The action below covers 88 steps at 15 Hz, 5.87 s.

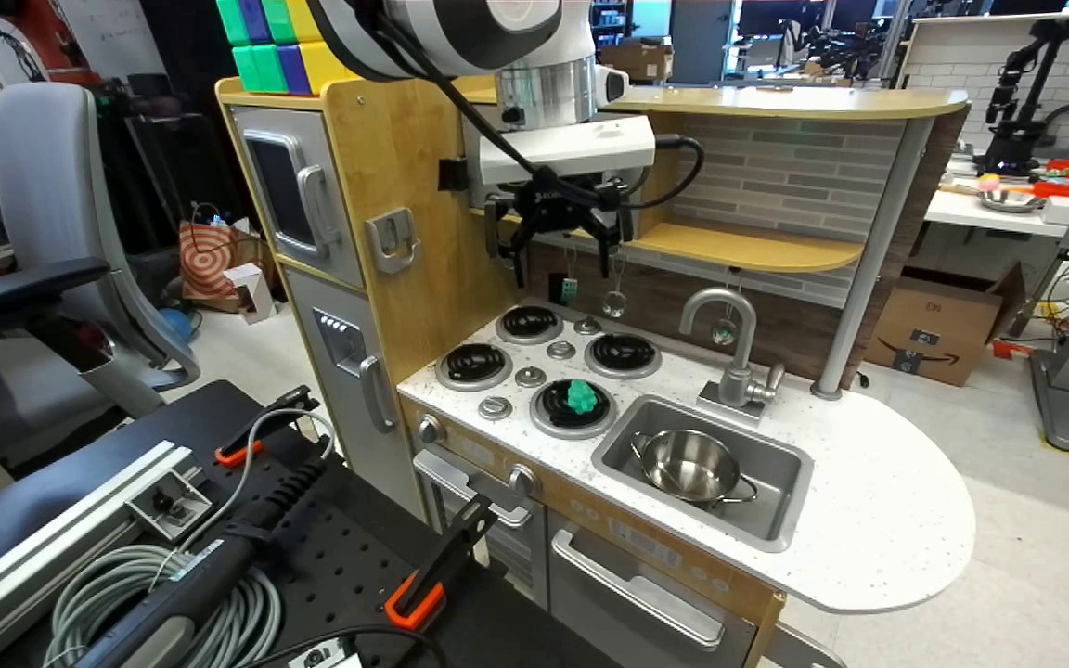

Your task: Move the green object from the stove to the silver pot in the sink

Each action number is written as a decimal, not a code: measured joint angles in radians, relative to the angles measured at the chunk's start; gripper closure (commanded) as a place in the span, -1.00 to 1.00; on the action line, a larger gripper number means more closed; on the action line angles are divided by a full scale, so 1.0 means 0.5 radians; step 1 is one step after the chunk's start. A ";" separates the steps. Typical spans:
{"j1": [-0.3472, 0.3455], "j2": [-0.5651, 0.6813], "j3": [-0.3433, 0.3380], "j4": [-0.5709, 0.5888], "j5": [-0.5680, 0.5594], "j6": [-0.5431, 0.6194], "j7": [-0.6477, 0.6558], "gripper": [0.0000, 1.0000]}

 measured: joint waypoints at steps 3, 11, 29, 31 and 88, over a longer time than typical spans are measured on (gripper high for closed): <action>-0.001 0.103 0.066 0.069 -0.033 0.002 -0.004 -1.00; 0.031 0.755 0.079 0.612 -0.211 0.131 0.254 -1.00; 0.096 1.618 0.049 1.688 -0.313 -0.557 0.497 -1.00; 0.096 1.641 0.055 1.708 -0.313 -0.616 0.499 -0.45; -0.371 1.772 -0.164 2.098 0.364 -0.808 2.048 0.63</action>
